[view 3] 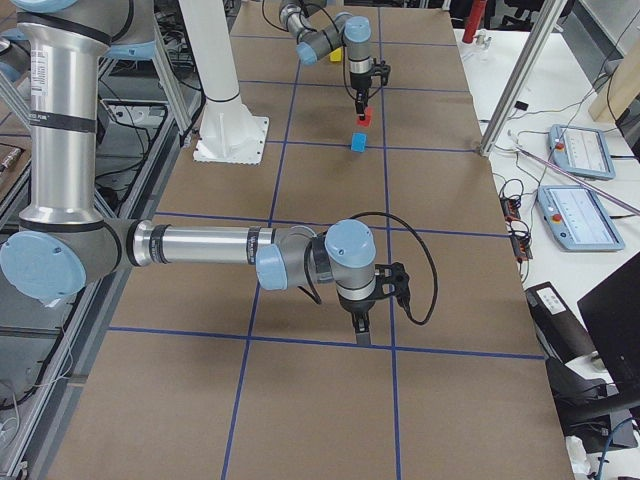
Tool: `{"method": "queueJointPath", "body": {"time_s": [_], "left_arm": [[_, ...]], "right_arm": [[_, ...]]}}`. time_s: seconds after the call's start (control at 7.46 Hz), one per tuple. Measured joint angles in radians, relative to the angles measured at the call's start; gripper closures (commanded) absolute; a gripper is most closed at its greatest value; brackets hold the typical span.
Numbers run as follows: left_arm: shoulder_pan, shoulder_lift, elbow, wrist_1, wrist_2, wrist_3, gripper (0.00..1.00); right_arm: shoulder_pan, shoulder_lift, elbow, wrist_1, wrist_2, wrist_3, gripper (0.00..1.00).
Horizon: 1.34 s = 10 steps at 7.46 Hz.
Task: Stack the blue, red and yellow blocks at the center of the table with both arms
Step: 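Carry the red cube with the left gripper and lower it onto the blue cube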
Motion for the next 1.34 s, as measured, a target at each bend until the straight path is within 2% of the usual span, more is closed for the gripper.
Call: {"method": "queueJointPath", "body": {"time_s": [0.27, 0.8, 1.07, 1.21, 1.34], "left_arm": [[0.02, -0.02, 0.05, -0.015, 0.018, 0.019, 1.0], [0.036, 0.006, 0.059, -0.045, 0.034, 0.041, 1.0], [0.04, 0.019, 0.062, -0.079, 0.037, 0.011, 0.93], [0.041, 0.022, 0.063, -0.084, 0.042, 0.003, 0.84], [0.041, 0.023, 0.064, -0.086, 0.045, 0.0, 0.54]], "right_arm": [[0.0, 0.001, 0.0, -0.001, 0.001, 0.0, 0.0], [0.0, 0.001, 0.001, 0.0, 0.002, 0.001, 0.0], [0.0, 0.001, 0.001, 0.0, 0.001, 0.002, 0.0], [0.0, 0.002, 0.001, 0.0, 0.001, 0.002, 0.0], [0.0, 0.002, 0.001, 0.0, 0.001, 0.002, 0.0]]}}
